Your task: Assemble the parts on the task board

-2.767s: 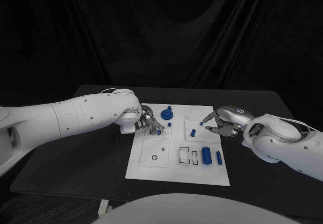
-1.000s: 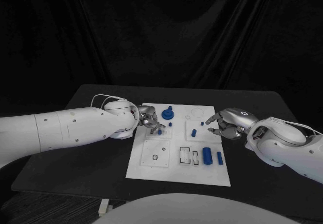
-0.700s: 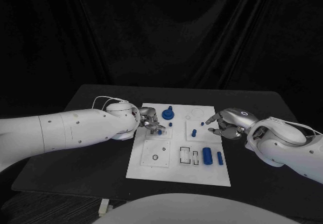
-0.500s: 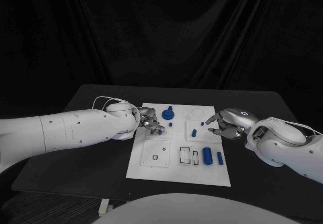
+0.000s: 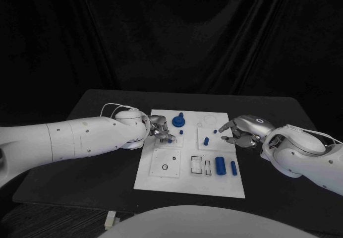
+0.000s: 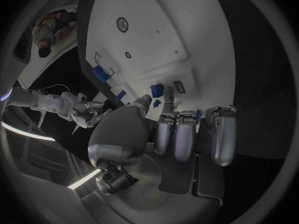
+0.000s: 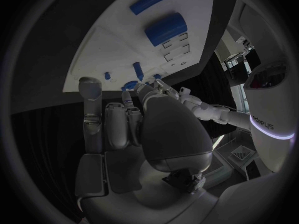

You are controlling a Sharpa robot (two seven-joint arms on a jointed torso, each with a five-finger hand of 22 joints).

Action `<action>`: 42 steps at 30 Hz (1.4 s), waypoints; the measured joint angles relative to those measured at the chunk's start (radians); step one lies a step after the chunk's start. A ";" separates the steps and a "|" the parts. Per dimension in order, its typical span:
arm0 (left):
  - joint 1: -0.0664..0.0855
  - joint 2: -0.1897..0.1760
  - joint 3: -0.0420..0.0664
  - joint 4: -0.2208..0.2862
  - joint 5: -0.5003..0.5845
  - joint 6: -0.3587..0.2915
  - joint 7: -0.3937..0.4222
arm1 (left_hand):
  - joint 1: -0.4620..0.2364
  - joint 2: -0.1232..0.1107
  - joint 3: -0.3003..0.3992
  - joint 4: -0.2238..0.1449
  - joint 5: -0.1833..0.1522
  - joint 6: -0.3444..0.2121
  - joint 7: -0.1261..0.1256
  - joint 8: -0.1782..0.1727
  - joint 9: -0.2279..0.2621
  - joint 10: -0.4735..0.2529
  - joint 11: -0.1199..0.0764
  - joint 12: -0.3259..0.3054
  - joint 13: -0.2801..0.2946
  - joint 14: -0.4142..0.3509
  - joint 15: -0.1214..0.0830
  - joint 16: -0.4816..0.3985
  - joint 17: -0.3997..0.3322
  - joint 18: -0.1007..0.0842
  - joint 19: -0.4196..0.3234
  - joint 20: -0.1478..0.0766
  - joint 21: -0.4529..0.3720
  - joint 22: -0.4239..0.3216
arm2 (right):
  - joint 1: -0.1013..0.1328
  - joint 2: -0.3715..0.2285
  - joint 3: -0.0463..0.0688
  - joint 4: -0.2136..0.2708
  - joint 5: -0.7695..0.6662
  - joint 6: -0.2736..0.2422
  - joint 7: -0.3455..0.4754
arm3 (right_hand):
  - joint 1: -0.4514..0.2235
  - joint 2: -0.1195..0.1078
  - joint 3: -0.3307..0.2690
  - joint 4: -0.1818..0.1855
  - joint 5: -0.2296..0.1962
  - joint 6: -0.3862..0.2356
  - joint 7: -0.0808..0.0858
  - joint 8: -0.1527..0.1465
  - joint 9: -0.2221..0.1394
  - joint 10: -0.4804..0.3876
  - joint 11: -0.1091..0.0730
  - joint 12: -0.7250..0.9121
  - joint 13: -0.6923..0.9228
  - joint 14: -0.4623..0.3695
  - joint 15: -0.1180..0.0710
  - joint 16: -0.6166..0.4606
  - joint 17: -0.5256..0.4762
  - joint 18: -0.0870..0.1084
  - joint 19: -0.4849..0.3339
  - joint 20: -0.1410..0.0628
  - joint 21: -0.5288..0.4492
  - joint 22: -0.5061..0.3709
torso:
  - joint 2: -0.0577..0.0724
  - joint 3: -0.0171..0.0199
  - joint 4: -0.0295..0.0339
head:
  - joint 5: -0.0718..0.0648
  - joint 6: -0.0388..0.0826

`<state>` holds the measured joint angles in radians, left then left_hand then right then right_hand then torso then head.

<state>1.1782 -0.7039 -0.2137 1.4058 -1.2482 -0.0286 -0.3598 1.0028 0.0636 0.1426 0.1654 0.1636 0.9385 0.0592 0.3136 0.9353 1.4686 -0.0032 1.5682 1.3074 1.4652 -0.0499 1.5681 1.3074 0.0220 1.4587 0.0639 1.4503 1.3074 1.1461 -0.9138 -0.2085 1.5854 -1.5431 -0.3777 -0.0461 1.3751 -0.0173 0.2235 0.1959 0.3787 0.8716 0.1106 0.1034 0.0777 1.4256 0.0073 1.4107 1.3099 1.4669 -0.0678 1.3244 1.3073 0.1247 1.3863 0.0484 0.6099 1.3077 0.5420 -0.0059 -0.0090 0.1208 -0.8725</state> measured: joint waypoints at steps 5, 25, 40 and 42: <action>-0.002 0.003 0.000 0.000 0.000 0.004 0.000 | 0.004 0.004 0.003 -0.003 0.001 0.003 -0.004 -0.003 -0.001 0.000 0.000 0.000 0.000 0.000 0.000 0.000 0.000 0.000 0.000 0.000 0.000 0.000 | 0.000 0.001 0.000 -0.001 0.000 0.000 0.000 | 0.000 0.000 0.000 0.000 0.000 0.000 0.000 0.000 0.000 0.000 0.000 0.000 0.000 0.000 0.000 0.000 0.000 0.000 0.000 0.000 0.000 0.000 | 0.000 -0.0002 -0.0002 | 0.001 0.000; -0.007 0.009 0.001 -0.007 -0.001 0.026 -0.002 | 0.025 0.002 0.017 -0.023 0.084 0.017 -0.004 -0.019 -0.008 -0.004 -0.004 0.000 0.000 0.004 -0.004 0.000 0.000 0.000 -0.004 -0.004 0.000 0.000 | -0.004 0.004 0.000 -0.006 0.000 0.000 0.000 | 0.000 0.000 0.006 0.000 0.000 0.000 0.000 0.000 -0.001 0.000 0.000 0.000 0.000 0.000 0.000 -0.005 0.000 0.000 0.000 0.000 0.000 0.000 | -0.001 0.0003 -0.0004 | 0.001 0.000; -0.007 0.011 0.003 -0.006 -0.001 0.031 0.005 | 0.075 -0.005 0.101 -0.085 0.227 0.028 -0.007 -0.041 -0.008 -0.003 -0.010 0.000 0.000 0.000 -0.007 0.000 0.000 0.000 0.000 -0.007 -0.008 0.000 | -0.007 0.006 0.000 -0.008 0.000 0.000 0.000 | 0.000 0.000 0.006 0.000 0.000 0.000 0.000 0.000 -0.001 0.000 0.000 0.000 0.001 0.000 0.000 -0.005 0.000 0.000 0.000 0.000 -0.006 0.000 | -0.001 0.0003 -0.0005 | 0.000 0.000; -0.007 0.011 0.003 -0.005 -0.001 0.030 0.008 | 0.083 -0.011 0.127 -0.101 0.231 0.031 -0.004 -0.041 -0.006 -0.003 -0.010 0.000 0.000 0.002 -0.009 0.000 0.000 0.000 0.000 -0.007 -0.008 0.000 | -0.007 0.005 0.000 -0.008 0.000 0.000 0.000 | 0.000 0.000 0.006 0.000 0.000 0.000 0.000 0.000 -0.001 0.000 0.000 0.000 0.001 0.000 0.000 -0.005 0.000 0.000 0.000 0.000 -0.006 0.000 | -0.001 0.0003 -0.0005 | 0.000 0.000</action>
<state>1.1709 -0.6926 -0.2108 1.4005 -1.2495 0.0018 -0.3520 1.0854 0.0522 0.2693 0.0644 0.3947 0.9692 0.0547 0.2728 0.9291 1.4656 -0.0133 1.5682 1.3074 1.4672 -0.0592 1.5681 1.3074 0.0218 1.4585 0.0568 1.4423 1.3073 1.1392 -0.9083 -0.2085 1.5776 -1.5431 -0.3777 -0.0463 1.3751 -0.0173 0.2291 0.1959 0.3787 0.8716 0.1106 0.1034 0.0770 1.4256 0.0073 1.4108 1.3105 1.4669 -0.0678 1.3195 1.3073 0.1248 1.3863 0.0484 0.6039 1.3074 0.5411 -0.0057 -0.0095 0.1204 -0.8725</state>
